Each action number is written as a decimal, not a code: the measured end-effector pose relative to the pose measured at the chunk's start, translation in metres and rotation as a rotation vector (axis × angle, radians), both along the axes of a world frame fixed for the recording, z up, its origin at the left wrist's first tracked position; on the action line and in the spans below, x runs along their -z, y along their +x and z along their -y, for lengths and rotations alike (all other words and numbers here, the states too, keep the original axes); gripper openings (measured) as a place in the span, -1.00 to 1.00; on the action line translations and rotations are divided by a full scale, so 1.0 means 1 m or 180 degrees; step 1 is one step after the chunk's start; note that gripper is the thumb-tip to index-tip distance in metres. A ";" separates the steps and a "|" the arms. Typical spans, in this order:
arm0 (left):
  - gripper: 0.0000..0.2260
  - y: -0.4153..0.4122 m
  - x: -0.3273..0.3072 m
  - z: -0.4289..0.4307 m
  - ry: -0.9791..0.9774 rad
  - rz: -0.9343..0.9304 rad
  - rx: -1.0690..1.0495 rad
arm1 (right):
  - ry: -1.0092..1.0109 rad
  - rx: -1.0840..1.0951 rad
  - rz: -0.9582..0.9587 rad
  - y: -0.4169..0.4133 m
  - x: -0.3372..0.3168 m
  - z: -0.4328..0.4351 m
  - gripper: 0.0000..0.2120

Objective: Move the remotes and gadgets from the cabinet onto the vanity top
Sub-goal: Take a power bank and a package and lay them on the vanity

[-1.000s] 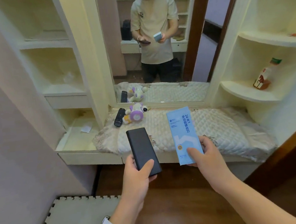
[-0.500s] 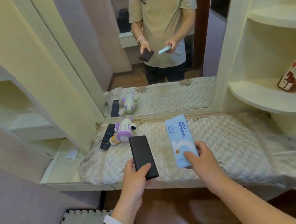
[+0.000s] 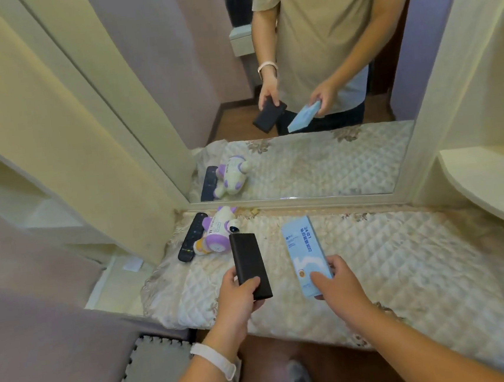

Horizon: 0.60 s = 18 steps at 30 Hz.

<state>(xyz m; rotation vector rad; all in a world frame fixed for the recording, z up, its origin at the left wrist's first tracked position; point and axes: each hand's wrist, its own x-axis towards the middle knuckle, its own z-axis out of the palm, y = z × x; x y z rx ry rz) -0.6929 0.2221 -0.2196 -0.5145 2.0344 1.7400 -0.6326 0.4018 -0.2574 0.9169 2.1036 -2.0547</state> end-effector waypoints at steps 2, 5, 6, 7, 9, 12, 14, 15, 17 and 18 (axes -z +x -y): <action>-0.73 -0.015 0.014 -0.002 -0.0026 0.0118 0.0045 | -0.0054 -0.0059 0.0104 -0.012 0.008 -0.006 -0.83; -0.74 -0.039 0.036 -0.007 0.0005 0.0274 0.0069 | -0.0065 -0.0093 0.0279 -0.032 0.019 -0.014 -0.78; -0.75 -0.048 0.042 -0.010 0.0030 0.0304 0.0070 | -0.0051 -0.0082 0.0361 -0.040 0.023 -0.016 -0.77; -0.75 -0.057 0.048 -0.012 0.0035 0.0325 0.0059 | -0.0041 -0.0064 0.0447 -0.047 0.026 -0.019 -0.76; -0.75 -0.076 0.061 -0.014 -0.0002 0.0362 0.0002 | -0.0022 -0.0026 0.0632 -0.063 0.032 -0.023 -0.75; -0.74 -0.104 0.082 -0.016 0.0066 0.0473 -0.0041 | 0.0030 0.0020 0.0901 -0.088 0.042 -0.029 -0.75; -0.73 -0.121 0.097 -0.017 0.0119 0.0557 0.0000 | 0.0076 0.0041 0.1022 -0.105 0.048 -0.030 -0.79; -0.73 -0.129 0.104 -0.018 0.0124 0.0594 0.0036 | 0.0097 0.0050 0.1065 -0.114 0.052 -0.030 -0.81; -0.70 -0.144 0.118 -0.019 0.0122 0.0641 0.0128 | 0.0142 0.0038 0.1175 -0.129 0.059 -0.027 -0.83; -0.69 -0.150 0.125 -0.019 0.0118 0.0650 0.0180 | 0.0168 0.0012 0.1244 -0.135 0.064 -0.025 -0.83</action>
